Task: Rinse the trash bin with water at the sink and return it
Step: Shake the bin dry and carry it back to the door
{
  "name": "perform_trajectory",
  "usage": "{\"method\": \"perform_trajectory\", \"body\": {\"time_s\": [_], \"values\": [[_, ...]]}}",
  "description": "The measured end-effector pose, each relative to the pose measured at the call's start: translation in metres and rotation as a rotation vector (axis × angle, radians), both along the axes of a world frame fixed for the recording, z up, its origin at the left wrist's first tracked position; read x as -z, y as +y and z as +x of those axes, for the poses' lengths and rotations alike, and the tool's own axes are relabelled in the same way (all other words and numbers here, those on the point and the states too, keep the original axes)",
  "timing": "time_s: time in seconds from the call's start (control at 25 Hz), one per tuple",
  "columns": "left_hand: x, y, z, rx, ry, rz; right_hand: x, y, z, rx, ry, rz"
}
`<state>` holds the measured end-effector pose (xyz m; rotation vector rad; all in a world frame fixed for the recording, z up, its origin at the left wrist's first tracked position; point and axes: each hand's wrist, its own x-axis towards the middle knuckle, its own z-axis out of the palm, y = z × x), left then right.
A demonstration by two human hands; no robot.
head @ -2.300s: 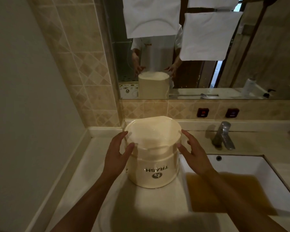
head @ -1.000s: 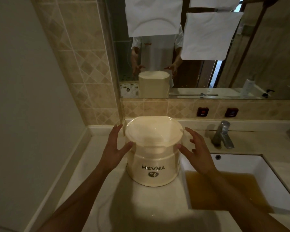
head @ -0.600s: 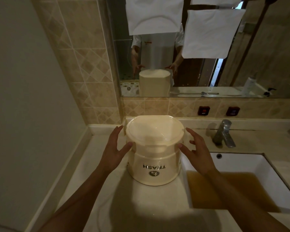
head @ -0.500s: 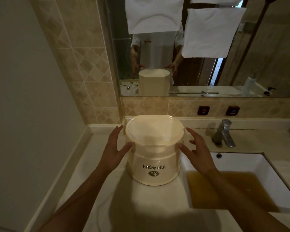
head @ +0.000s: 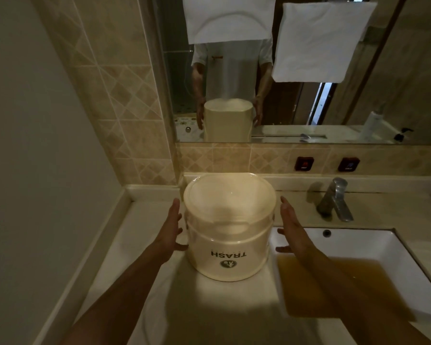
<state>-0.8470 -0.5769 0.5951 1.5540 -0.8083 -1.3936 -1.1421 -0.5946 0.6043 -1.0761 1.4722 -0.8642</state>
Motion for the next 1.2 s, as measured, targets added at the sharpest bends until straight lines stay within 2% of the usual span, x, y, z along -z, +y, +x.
{"method": "perform_trajectory", "body": {"time_s": [0.12, 0.28, 0.88, 1.08, 1.2], "values": [[0.004, -0.009, -0.001, 0.048, 0.02, 0.075, 0.008, -0.009, 0.004, -0.008, -0.083, 0.19], [0.003, -0.019, -0.007, 0.036, 0.045, 0.112, 0.017, -0.016, 0.009, -0.039, -0.143, 0.254], [-0.025, -0.021, -0.031, 0.059, 0.038, 0.082, -0.011, -0.008, -0.014, -0.004, -0.152, 0.137], [-0.038, -0.012, -0.032, 0.007, 0.077, 0.009, -0.022, 0.004, -0.019, 0.051, -0.3, 0.077], [-0.047, -0.009, -0.029, 0.018, 0.114, -0.056, -0.034, 0.017, -0.022, 0.008, -0.389, -0.017]]}}
